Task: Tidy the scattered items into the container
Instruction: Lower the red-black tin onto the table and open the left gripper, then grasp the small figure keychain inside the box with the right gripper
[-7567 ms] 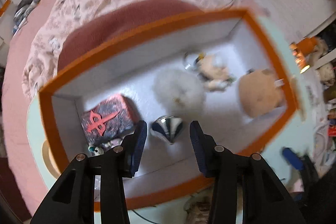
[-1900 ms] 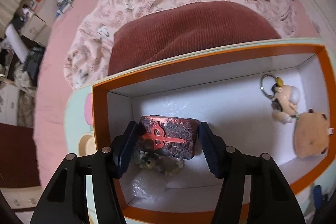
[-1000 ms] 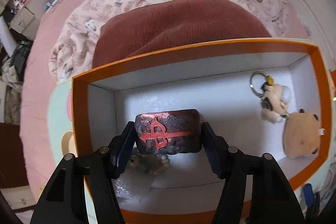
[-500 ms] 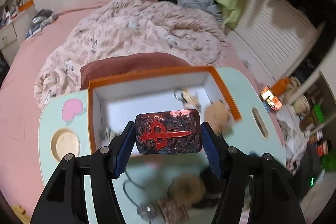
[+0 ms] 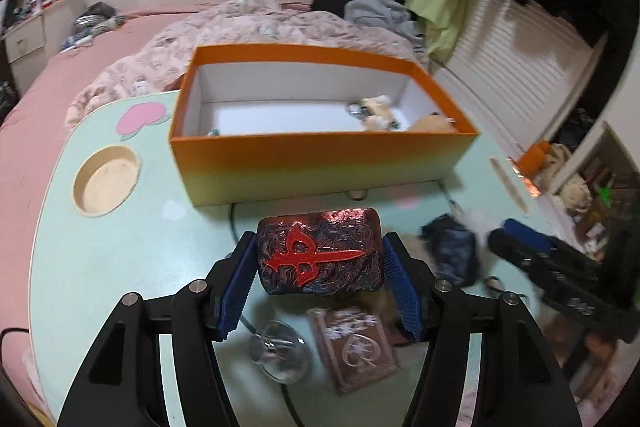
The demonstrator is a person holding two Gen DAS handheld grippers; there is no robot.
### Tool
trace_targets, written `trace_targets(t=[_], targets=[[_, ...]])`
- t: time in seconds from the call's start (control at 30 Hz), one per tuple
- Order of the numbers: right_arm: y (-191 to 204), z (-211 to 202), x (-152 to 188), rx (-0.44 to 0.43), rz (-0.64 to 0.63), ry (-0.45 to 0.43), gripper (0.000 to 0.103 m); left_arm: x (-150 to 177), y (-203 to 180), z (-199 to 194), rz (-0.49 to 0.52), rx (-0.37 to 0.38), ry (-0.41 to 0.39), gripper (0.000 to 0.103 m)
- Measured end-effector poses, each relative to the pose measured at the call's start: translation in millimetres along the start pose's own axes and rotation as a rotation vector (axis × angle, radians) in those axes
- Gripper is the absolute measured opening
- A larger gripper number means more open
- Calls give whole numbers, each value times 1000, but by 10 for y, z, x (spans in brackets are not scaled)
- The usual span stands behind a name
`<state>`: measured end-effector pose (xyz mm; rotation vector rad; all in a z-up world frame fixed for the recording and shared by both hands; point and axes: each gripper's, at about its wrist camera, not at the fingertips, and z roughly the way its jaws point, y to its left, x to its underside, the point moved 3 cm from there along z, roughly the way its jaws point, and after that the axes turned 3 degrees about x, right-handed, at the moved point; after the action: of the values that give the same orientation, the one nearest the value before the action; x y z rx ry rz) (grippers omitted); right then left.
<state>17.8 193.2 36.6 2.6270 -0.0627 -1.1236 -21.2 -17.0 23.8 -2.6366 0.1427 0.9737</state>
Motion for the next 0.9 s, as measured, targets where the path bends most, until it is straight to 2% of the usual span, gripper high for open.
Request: trace_targets(t=[0.23,0.37,0.47,0.57,0.6,0.67,0.7,0.73,0.77,0.9], targets=[[42,-23,0,5,-13,-4,61,41,190,-266,-106,99,-148,64],[119,-82,-62,1,-46,-32,61,122,329,-428,-127,58,-262,64],[329,-153,-264,-21,-109,-56,61,240,416,-484,-143,50,-334,64],[708,-160,-616,-95,-190,-44,61,346,473,-477,-181,68,-390,64],[839,-108,-743,-147,-196,-13,61,371,480,-463,-191,82,-394,64],[1098,120,-1023,-260,-183,107,59,412,491,-413,-204,103,-388,64],[1239,300,-1138,-293,-184,192,54,415,497,-403,-205,104,-386,64],[1400,522,-1235,-303,-203,279,37,409,511,-410,-205,105,-390,64],[1536,724,-1297,-285,-232,342,30,409,518,-425,-206,106,-396,64],[1868,1430,-1285,-151,-361,509,30,425,526,-411,-215,111,-401,64]])
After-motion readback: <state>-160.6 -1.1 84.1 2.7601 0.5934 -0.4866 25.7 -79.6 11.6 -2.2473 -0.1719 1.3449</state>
